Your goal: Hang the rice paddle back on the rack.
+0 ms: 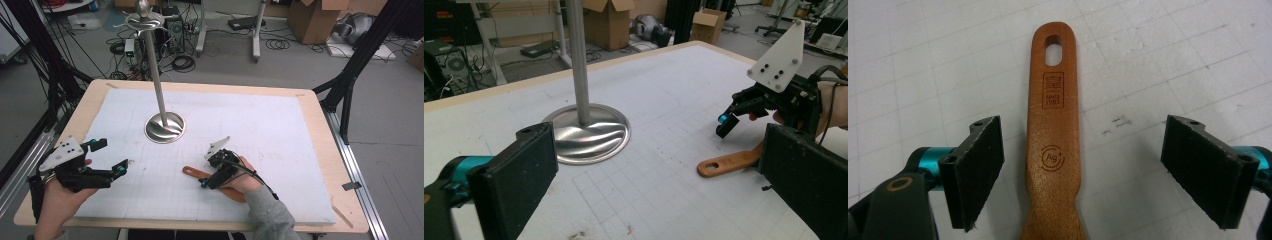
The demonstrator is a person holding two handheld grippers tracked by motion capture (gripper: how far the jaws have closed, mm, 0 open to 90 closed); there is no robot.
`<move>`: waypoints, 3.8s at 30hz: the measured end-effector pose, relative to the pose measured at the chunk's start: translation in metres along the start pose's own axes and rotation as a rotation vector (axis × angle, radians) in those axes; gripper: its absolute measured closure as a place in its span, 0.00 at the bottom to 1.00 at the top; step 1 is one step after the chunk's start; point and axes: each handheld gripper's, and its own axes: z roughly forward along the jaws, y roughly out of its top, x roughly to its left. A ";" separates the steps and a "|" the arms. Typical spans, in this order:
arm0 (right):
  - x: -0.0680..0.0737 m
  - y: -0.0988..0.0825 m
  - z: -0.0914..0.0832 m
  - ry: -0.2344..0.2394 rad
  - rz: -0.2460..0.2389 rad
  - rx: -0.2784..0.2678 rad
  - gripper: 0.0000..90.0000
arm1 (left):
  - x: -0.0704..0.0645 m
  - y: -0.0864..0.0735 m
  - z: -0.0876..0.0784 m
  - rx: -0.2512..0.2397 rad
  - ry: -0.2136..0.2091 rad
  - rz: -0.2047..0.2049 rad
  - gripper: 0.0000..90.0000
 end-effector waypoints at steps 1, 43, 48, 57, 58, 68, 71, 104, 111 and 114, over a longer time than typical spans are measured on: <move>0.000 0.000 0.000 -0.004 0.001 -0.001 0.18 | 0.000 0.000 0.000 0.002 0.000 0.001 0.03; 0.012 0.003 -0.005 -0.018 -0.084 0.043 0.59 | 0.004 -0.004 0.002 0.014 0.008 -0.009 0.03; 0.013 0.003 -0.006 -0.017 -0.064 0.049 0.69 | 0.004 -0.005 0.003 0.020 0.008 -0.008 0.03; 0.013 0.004 -0.007 -0.029 -0.066 0.054 0.71 | 0.004 -0.005 0.004 0.023 0.008 -0.012 0.03; 0.013 0.004 -0.007 -0.024 -0.068 0.053 0.71 | 0.004 -0.005 0.004 0.021 0.009 -0.012 0.03; 0.006 0.004 -0.025 -0.050 -0.033 -0.049 0.72 | 0.005 -0.006 0.004 0.022 0.009 -0.015 0.03; 0.004 0.004 -0.034 -0.053 -0.020 -0.099 0.72 | 0.005 -0.006 0.005 0.024 0.008 -0.013 0.03; 0.000 0.000 -0.111 -0.084 0.025 -0.439 0.72 | 0.005 -0.007 0.006 0.030 0.009 -0.017 0.03; 0.000 -0.001 -0.116 -0.101 0.029 -0.460 0.72 | 0.005 -0.007 0.005 0.026 0.000 -0.009 0.03; 0.001 -0.001 -0.118 -0.103 0.033 -0.465 0.72 | 0.005 -0.007 0.005 0.023 0.002 -0.013 0.03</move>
